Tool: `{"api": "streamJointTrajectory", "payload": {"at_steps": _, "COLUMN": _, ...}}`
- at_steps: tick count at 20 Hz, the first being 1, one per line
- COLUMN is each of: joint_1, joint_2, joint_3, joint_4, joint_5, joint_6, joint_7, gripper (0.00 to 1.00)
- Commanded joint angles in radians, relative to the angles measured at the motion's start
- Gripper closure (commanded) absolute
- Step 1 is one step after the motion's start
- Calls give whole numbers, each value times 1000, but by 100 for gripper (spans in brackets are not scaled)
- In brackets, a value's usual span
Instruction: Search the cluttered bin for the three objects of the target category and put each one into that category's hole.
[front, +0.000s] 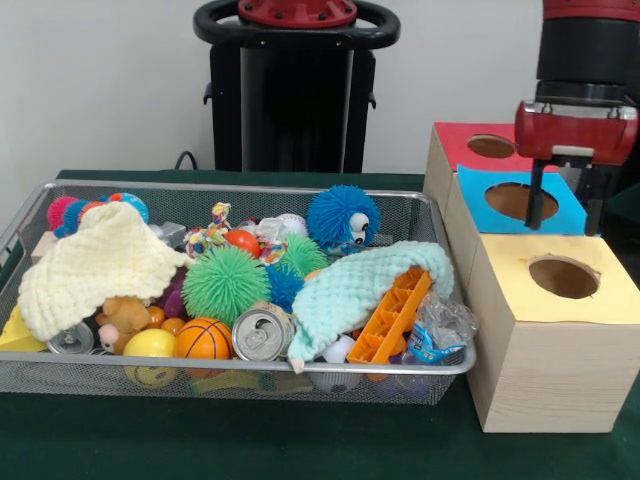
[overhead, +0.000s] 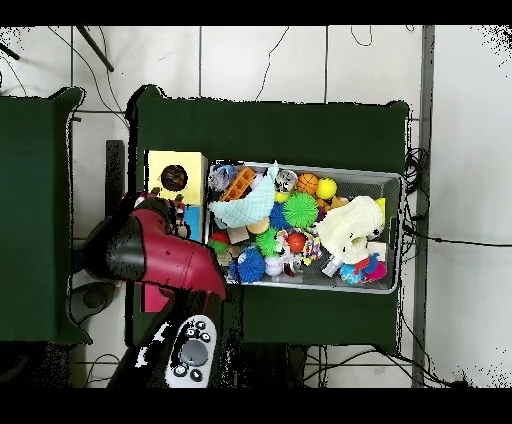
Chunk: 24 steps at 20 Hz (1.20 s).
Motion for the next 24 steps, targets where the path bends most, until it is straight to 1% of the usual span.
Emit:
{"api": "streamJointTrajectory", "payload": {"at_steps": 1, "joint_1": -117, "joint_2": -42, "joint_3": 59, "joint_4": -53, "joint_5": -64, "joint_6": 161, "joint_7": 59, "gripper": 0}}
{"api": "streamJointTrajectory", "payload": {"at_steps": 7, "joint_1": -189, "joint_2": -60, "joint_3": 99, "joint_4": -89, "joint_5": -116, "joint_6": 241, "joint_7": 15, "gripper": 0}}
{"api": "streamJointTrajectory", "payload": {"at_steps": 11, "joint_1": -215, "joint_2": -88, "joint_3": 120, "joint_4": -78, "joint_5": -145, "joint_6": 270, "joint_7": 11, "gripper": 0}}
{"api": "streamJointTrajectory", "payload": {"at_steps": 13, "joint_1": -242, "joint_2": -115, "joint_3": 130, "joint_4": -72, "joint_5": -160, "joint_6": 310, "joint_7": -8, "gripper": 0}}
{"api": "streamJointTrajectory", "payload": {"at_steps": 15, "joint_1": -269, "joint_2": -160, "joint_3": 139, "joint_4": -68, "joint_5": -177, "joint_6": 374, "joint_7": -35, "gripper": 0}}
{"api": "streamJointTrajectory", "payload": {"at_steps": 19, "joint_1": -282, "joint_2": -255, "joint_3": 99, "joint_4": -102, "joint_5": -231, "joint_6": 554, "joint_7": -55, "gripper": 0}}
{"api": "streamJointTrajectory", "payload": {"at_steps": 22, "joint_1": -301, "joint_2": -316, "joint_3": 99, "joint_4": -103, "joint_5": -251, "joint_6": 614, "joint_7": -70, "gripper": 0}}
{"api": "streamJointTrajectory", "payload": {"at_steps": 24, "joint_1": -310, "joint_2": -341, "joint_3": 100, "joint_4": -146, "joint_5": -270, "joint_6": 693, "joint_7": -77, "gripper": 0}}
